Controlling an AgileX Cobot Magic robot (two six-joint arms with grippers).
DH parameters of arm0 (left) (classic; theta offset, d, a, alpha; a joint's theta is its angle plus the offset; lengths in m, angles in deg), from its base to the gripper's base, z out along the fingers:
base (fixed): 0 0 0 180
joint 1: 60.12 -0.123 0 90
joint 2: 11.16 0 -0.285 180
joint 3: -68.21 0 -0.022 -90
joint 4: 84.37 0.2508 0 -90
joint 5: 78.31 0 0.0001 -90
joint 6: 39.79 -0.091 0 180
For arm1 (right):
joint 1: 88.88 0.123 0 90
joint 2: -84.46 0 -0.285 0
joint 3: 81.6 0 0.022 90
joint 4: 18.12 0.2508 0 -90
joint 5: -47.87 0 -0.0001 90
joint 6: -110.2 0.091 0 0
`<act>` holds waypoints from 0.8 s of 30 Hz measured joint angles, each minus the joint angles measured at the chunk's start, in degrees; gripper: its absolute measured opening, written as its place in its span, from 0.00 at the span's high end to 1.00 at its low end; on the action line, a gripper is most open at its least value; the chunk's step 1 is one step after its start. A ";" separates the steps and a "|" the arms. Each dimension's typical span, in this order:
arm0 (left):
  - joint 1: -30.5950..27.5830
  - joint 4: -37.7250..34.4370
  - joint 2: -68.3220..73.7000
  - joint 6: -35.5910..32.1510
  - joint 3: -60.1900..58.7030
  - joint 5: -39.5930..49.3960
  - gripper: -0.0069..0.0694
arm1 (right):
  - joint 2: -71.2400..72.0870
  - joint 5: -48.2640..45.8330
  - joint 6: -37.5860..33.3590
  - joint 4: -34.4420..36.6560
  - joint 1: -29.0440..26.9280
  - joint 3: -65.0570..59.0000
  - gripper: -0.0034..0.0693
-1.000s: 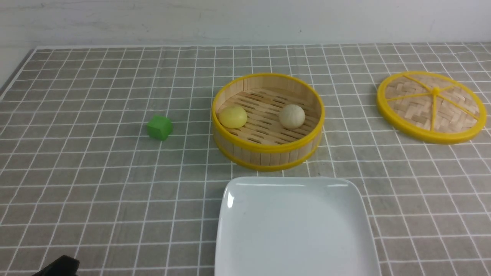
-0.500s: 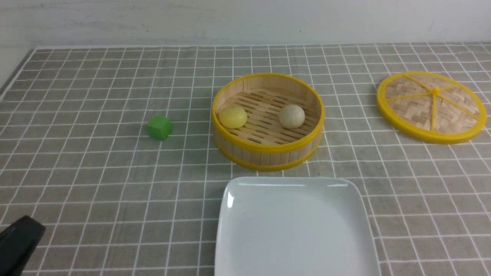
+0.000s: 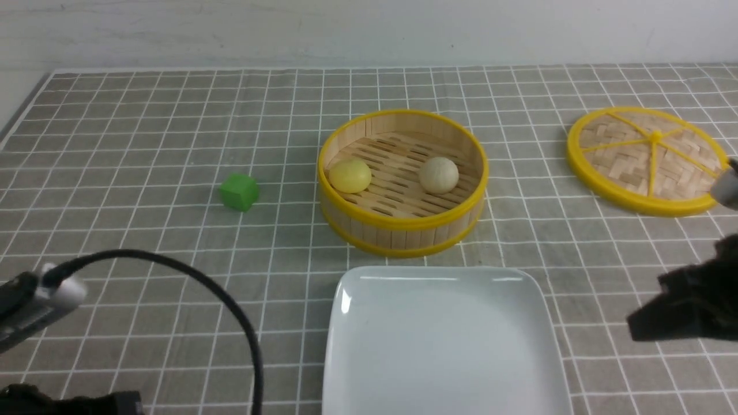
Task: Put the steamed buns into the plate on the grey tablecloth.
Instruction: 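Reach toward a bun in the bamboo steamer with the right gripper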
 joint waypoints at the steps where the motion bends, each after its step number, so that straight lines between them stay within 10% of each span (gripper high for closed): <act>1: 0.00 0.00 3.01 -0.86 1.20 0.57 0.91 | -2.77 0.00 -2.04 2.32 1.30 2.30 0.94; 16: 0.00 0.06 16.51 -2.19 5.98 0.85 0.84 | -36.54 -1.99 10.43 -19.22 15.96 46.01 0.87; 24: 0.00 0.06 16.51 -2.19 5.98 0.79 0.74 | -53.70 -2.95 15.79 -25.92 16.77 67.93 0.60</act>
